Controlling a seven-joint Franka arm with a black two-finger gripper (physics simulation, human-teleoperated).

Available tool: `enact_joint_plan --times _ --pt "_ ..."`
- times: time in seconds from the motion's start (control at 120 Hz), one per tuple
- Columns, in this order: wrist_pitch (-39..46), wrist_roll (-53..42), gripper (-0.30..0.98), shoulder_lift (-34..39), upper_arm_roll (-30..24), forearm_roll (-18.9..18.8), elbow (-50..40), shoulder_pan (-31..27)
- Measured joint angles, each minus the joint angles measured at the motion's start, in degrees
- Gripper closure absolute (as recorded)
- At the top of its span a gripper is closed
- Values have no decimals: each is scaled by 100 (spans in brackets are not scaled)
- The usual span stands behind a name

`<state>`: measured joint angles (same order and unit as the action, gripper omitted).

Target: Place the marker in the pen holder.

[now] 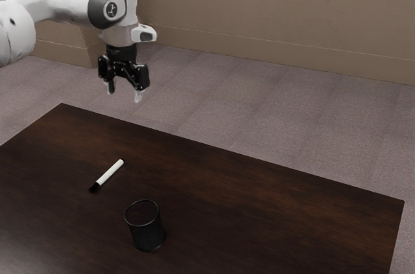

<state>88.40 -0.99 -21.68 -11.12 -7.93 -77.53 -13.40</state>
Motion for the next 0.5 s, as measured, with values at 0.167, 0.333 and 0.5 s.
enact_joint_plan --times 0.167,0.333,0.5 --pt "356 26 0 -961 -4 -11 -74 -690" --pt "812 -36 0 -1135 16 -121 -816 -874" --pt "1534 -264 0 -854 1326 76 -1912 164"
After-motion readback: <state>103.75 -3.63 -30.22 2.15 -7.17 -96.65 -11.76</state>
